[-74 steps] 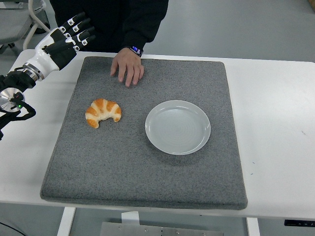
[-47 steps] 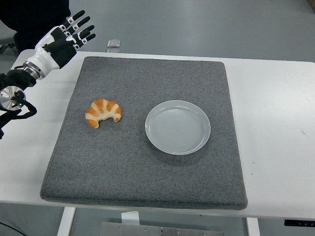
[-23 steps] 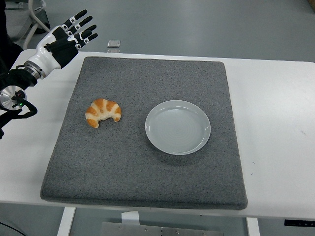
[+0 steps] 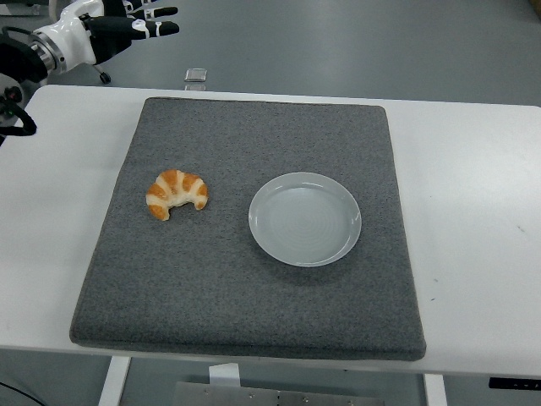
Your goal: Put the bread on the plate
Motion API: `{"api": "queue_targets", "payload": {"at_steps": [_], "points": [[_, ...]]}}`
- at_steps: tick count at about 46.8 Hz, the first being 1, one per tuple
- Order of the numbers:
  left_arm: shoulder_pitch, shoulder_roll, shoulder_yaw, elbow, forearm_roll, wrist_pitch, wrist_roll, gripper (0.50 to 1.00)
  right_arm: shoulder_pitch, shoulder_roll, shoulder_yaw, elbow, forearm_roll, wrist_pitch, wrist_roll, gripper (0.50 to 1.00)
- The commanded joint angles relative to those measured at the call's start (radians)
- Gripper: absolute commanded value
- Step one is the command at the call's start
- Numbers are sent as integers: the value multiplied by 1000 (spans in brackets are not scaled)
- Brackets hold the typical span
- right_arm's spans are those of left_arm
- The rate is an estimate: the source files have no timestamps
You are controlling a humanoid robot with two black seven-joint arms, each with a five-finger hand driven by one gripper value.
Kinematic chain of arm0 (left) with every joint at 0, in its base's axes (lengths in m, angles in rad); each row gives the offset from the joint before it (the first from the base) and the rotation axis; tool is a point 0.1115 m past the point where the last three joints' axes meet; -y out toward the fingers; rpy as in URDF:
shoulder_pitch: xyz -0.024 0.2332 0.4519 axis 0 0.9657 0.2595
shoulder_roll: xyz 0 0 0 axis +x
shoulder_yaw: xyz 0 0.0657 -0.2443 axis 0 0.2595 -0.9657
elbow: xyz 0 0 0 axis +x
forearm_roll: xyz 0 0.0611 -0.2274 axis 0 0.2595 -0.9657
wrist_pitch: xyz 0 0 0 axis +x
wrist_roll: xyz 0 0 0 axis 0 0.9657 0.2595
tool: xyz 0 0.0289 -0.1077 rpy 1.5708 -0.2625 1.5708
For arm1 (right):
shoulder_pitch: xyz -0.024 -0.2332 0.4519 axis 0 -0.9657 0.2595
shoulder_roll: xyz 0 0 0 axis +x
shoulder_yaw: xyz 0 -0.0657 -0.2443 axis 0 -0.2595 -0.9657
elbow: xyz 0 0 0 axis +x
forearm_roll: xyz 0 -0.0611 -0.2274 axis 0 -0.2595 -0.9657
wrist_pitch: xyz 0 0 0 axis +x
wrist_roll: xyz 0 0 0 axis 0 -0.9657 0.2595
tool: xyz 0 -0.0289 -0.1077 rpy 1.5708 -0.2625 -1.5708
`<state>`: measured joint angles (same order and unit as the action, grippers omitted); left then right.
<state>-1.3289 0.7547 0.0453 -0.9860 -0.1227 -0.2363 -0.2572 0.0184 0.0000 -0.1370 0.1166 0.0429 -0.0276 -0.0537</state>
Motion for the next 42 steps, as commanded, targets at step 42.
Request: {"api": "queue_targets", "payload": {"at_steps": [42], "points": [[-286,152,314,-267,933,8,-1,984,0,0,0,0,0,0,0,930]]}}
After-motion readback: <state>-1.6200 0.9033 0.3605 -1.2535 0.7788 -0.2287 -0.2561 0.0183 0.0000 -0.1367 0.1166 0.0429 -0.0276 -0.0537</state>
